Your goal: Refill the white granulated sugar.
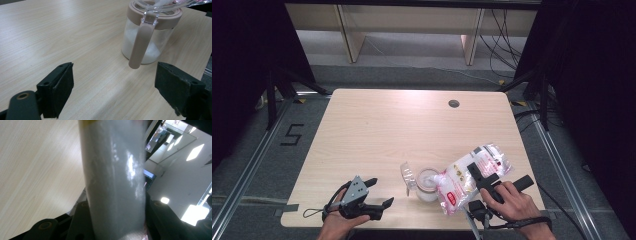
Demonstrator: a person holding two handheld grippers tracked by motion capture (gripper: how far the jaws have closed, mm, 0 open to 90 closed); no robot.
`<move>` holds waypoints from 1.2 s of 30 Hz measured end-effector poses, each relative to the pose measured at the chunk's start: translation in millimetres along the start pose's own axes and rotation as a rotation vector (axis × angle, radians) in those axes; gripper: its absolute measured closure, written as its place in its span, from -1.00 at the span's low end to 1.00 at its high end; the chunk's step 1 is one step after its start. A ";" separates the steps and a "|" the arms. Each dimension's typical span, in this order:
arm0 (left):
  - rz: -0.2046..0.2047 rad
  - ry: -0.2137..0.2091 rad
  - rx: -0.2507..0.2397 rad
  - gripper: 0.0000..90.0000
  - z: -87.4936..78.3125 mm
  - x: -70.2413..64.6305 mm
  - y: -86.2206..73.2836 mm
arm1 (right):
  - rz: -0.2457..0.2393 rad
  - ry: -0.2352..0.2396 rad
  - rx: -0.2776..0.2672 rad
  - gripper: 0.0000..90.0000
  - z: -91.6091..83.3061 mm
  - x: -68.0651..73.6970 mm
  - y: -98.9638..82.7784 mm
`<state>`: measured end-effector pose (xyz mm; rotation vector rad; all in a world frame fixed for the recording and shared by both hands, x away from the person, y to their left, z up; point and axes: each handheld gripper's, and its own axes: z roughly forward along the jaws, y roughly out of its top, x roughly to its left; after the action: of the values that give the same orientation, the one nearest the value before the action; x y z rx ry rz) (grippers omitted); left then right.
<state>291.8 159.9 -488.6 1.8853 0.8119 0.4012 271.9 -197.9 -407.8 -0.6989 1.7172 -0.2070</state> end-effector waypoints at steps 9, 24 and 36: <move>0.001 -0.001 0.002 -0.66 -0.1 0.0 0.2 | 0.012 0.009 0.003 0.58 -0.2 0.8 -1.4; -0.002 0.000 0.000 -0.66 -0.1 0.1 0.2 | 0.028 -0.001 -0.008 0.61 -0.2 1.6 -2.0; -0.001 0.000 0.000 -0.66 -0.2 0.2 0.2 | 0.035 -0.004 -0.011 0.61 -0.2 1.8 -2.2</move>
<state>291.8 160.1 -488.4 1.8848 0.8124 0.4010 272.3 -200.7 -408.2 -0.6767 1.7266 -0.1722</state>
